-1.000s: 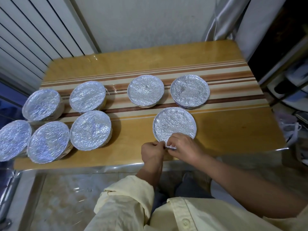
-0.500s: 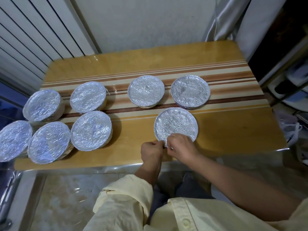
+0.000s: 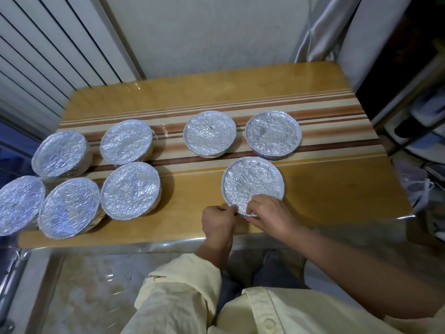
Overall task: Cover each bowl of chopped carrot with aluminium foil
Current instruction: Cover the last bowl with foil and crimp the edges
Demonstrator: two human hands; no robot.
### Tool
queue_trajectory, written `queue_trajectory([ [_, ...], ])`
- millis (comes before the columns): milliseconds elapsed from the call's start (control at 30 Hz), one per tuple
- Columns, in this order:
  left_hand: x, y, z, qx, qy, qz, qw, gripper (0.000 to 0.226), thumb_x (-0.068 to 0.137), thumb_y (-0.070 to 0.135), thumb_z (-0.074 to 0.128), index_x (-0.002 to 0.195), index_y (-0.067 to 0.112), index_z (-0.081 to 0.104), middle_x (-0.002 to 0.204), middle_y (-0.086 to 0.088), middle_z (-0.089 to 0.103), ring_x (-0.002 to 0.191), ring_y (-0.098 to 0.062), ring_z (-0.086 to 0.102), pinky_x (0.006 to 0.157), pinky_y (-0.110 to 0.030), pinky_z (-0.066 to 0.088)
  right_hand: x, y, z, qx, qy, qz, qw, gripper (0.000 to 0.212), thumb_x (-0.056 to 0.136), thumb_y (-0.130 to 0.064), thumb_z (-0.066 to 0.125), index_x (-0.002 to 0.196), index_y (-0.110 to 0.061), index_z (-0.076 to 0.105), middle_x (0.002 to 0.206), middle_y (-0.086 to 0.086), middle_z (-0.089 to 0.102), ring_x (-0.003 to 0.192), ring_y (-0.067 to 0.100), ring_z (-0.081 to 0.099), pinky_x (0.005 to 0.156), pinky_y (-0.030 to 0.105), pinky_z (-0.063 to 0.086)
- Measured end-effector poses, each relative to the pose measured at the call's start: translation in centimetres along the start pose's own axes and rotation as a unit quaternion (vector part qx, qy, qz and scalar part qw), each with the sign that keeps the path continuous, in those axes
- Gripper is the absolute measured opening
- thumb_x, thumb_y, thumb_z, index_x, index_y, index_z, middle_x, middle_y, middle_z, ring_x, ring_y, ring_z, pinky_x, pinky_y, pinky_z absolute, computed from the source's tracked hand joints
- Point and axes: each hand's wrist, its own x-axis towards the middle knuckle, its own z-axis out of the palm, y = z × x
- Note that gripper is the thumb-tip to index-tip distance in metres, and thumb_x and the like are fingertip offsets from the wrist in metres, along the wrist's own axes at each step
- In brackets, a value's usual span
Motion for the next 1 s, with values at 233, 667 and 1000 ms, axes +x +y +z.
queue_trajectory([
  [233,-0.7,-0.5,0.4,-0.037,0.005,-0.013,0.999,0.024,0.077,0.032,0.082,0.062,0.016,0.072,0.068,-0.003,0.072,0.062,-0.018,0.062,0.069,-0.029,0.050,0.5,-0.6,0.2,-0.019,0.012,-0.008,1.000,0.028,0.050,0.000,0.082,0.055,-0.012,0.057,0.057,0.003,0.054,0.051,0.023,0.056,0.043,0.024,0.039],
  [667,-1.2,-0.8,1.1,-0.115,-0.009,-0.070,0.991,0.030,0.070,0.024,0.083,0.048,0.012,0.068,0.066,-0.015,0.072,0.056,-0.021,0.050,0.061,-0.031,0.042,0.7,-0.2,0.7,0.004,0.018,-0.010,1.000,0.019,0.056,0.002,0.075,0.061,-0.008,0.061,0.061,0.006,0.058,0.057,0.028,0.059,0.047,0.026,0.040],
  [1000,-0.9,-0.8,1.0,-0.059,-0.008,-0.038,0.998,0.029,0.073,0.020,0.079,0.047,0.016,0.067,0.066,-0.012,0.073,0.062,-0.025,0.060,0.067,-0.033,0.052,0.4,0.1,1.1,0.021,0.023,-0.009,0.999,0.017,0.059,0.002,0.073,0.062,-0.008,0.059,0.062,0.006,0.057,0.058,0.028,0.057,0.047,0.030,0.040],
])
